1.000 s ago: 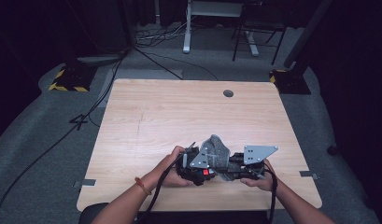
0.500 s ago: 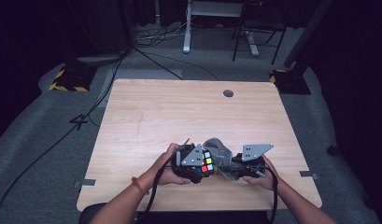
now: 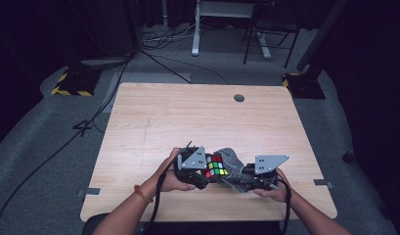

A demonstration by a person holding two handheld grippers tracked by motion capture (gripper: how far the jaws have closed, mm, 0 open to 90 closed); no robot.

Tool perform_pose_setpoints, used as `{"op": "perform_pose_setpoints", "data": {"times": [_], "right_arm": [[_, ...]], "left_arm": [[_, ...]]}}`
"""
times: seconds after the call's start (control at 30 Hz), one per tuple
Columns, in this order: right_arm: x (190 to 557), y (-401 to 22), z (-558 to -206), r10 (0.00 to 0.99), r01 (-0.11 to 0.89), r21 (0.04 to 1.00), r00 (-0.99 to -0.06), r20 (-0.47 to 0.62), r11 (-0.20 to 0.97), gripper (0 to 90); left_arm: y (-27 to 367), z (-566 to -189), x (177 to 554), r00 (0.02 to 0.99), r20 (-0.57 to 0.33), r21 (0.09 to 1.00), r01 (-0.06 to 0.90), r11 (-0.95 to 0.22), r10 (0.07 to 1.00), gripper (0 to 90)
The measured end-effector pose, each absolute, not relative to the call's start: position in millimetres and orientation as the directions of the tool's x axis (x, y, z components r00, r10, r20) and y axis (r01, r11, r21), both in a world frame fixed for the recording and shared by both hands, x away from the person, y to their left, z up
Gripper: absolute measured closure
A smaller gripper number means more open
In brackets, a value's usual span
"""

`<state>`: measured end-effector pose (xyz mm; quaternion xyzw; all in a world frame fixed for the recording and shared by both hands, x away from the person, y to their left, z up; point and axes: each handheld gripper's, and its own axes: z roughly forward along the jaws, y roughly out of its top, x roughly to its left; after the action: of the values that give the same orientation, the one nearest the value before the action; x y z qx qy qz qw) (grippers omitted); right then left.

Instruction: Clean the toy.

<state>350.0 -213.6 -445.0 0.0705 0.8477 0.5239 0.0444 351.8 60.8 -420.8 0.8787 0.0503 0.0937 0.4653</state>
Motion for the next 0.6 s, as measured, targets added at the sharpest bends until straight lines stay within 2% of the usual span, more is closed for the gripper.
{"op": "perform_pose_setpoints", "data": {"times": [0.37,0.5,0.6], "right_arm": [[347.3,-214.9,-435.0,0.155,0.041,0.912,-0.988,-0.026,0.408,73.8],[349.0,-215.3,-433.5,0.181,0.051,0.91,-0.983,-0.027,0.413,73.7],[351.8,-212.8,-439.6,0.2,0.075,0.882,-0.979,-0.023,0.466,73.7]], "left_arm": [[49.0,-426.8,349.5,0.974,0.153,0.781,-0.016,-0.624,0.166,32.8],[51.8,-421.9,349.8,0.97,0.156,0.804,-0.015,-0.595,0.186,33.1],[54.9,-416.6,349.2,0.97,0.146,0.828,-0.014,-0.56,0.193,33.2]]}}
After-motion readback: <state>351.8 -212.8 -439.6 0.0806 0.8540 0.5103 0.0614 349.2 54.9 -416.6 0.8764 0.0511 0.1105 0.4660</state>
